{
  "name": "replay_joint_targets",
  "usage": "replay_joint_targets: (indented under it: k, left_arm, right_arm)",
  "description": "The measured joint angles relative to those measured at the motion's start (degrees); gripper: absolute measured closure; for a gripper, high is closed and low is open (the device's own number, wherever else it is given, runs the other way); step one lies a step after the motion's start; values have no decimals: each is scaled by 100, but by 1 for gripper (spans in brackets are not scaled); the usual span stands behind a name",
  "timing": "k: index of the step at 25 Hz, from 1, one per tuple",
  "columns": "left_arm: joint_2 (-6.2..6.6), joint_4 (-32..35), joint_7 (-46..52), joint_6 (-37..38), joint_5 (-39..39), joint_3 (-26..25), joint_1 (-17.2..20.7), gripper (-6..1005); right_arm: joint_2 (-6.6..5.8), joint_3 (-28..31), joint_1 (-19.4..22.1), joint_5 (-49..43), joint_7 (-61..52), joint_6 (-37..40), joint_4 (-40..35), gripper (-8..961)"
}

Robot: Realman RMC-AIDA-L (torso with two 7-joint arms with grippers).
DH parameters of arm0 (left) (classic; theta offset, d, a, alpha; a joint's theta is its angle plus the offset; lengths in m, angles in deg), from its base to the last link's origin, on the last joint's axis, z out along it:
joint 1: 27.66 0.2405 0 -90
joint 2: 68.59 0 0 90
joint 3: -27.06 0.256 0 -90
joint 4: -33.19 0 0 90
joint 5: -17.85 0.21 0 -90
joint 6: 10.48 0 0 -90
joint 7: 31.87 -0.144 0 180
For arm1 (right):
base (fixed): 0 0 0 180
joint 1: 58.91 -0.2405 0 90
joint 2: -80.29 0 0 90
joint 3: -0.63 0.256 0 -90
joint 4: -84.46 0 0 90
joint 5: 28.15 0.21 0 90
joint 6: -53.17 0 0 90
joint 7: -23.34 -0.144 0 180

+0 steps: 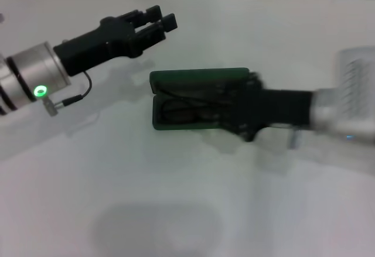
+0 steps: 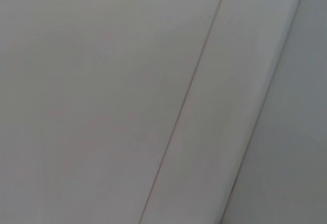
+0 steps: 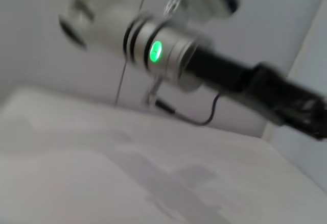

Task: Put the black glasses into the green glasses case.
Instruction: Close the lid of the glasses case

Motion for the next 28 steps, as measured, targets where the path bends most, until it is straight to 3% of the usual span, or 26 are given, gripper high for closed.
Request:
replay_joint_targets:
  k: [4,7,9,16,19,25,28]
  left_arm:
    - [47,73,505,-619,624,2,-310,323]
    - [23,81,820,-1078,1190,2,-567,321]
    - [-27,86,1224,-1447,1760,2,-823,320]
    - [-93,92,1683,-1886,2356,81,-1146,280]
    - [-95,91,1716,-2028,2350,222,-1209,244]
    - [-94,91,1785,-2286,2389,665,-1242,184]
    - [-93,100,1756,-2261,2387,761,-1205,186]
  right_arm:
    - [-112,2000,-6,-655,-914,1715,717,692]
    - [-167,3325,45,-876,-1023,2449,1217,692]
    - [-183,3853,176,-905,-992,2676,1350,691]
    - [-41,4521,491,-910,-895,2759,1338,678]
    - [-20,4536,519,-911,-847,2748,1363,500]
    - [-1,4541,523,-919,-744,2751,1384,361]
    - [1,4543,523,-925,-729,2745,1404,360]
